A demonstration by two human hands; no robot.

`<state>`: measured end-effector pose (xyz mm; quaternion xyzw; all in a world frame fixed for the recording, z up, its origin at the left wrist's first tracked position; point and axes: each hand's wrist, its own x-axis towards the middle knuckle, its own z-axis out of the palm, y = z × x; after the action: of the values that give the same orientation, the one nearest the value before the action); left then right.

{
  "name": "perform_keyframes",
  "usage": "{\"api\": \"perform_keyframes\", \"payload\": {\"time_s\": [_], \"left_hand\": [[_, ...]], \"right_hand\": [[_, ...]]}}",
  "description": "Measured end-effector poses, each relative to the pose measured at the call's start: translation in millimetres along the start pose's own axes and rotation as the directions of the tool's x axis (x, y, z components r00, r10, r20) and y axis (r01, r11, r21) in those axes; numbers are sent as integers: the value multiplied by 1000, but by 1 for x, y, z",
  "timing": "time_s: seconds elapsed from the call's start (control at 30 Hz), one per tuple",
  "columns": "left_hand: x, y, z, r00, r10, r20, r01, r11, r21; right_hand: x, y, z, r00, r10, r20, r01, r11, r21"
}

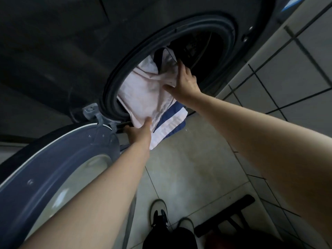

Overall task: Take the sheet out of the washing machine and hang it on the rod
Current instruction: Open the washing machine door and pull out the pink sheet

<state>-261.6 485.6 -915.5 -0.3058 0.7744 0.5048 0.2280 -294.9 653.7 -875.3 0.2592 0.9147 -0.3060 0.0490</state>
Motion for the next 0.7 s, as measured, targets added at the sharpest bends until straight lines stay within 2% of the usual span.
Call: {"api": "perform_keyframes", "payload": {"time_s": [0.1,0.2,0.27,0.3,0.47,0.57,0.7], "left_hand": [[1,-1,2,999,-39,11,39,999,4],[-3,0,5,997,-59,46,59,998,-2],[-7,4,7,995,-62,79,64,998,-15],[-9,6,8,994,-62,93,63,998,-11],[-21,17,5,989,-78,123,84,995,-48],[-28,22,0,979,-76,190,91,993,-70],[-44,24,-6,962,-93,257,124,987,-105]], "right_hand": [[17,-5,7,997,-23,77,26,999,-43],[19,-4,19,986,23,162,-18,999,-30],[17,-3,24,990,60,126,-50,996,-79],[17,-4,25,995,34,94,-26,996,-87],[-2,0,17,998,-63,-25,65,994,93],[-29,4,4,978,-132,-164,150,984,99],[-75,22,-1,972,-143,-186,166,979,118]]}}
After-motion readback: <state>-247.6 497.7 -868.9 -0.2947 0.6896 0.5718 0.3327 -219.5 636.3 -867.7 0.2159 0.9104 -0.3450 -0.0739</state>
